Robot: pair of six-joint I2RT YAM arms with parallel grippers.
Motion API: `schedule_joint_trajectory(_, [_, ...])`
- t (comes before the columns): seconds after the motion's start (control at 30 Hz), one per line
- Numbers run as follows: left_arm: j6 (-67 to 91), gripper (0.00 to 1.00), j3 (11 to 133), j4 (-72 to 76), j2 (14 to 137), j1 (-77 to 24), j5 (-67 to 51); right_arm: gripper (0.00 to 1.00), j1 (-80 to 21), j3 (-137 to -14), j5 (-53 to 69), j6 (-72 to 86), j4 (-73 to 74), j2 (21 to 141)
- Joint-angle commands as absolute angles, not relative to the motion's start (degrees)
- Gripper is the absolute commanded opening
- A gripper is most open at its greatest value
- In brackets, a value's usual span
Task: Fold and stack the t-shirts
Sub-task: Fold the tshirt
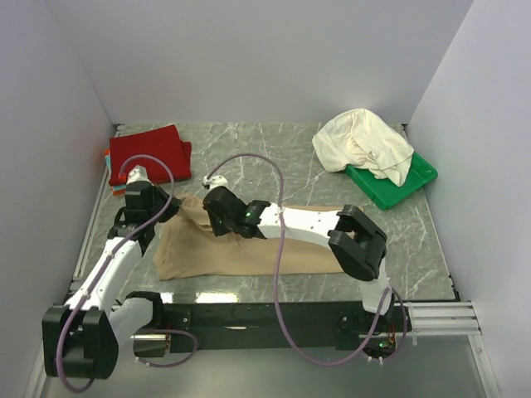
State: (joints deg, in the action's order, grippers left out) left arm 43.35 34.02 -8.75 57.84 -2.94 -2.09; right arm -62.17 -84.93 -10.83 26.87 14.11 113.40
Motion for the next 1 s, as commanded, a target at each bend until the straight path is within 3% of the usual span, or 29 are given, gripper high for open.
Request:
schedule_joint_trajectory(0.0, [44.82,0.01,32.43,-11.68,54.06,-4.65,-0.18,0.02,-62.75,-82.10,-10.55,25.93,14.24,109.08])
schedule_joint_trajectory(0.97, [62.13,0.01,28.48,-29.88,40.43,-26.89,16.87,0.00,-62.75,-70.93,-12.48,24.43,14.33,101.43])
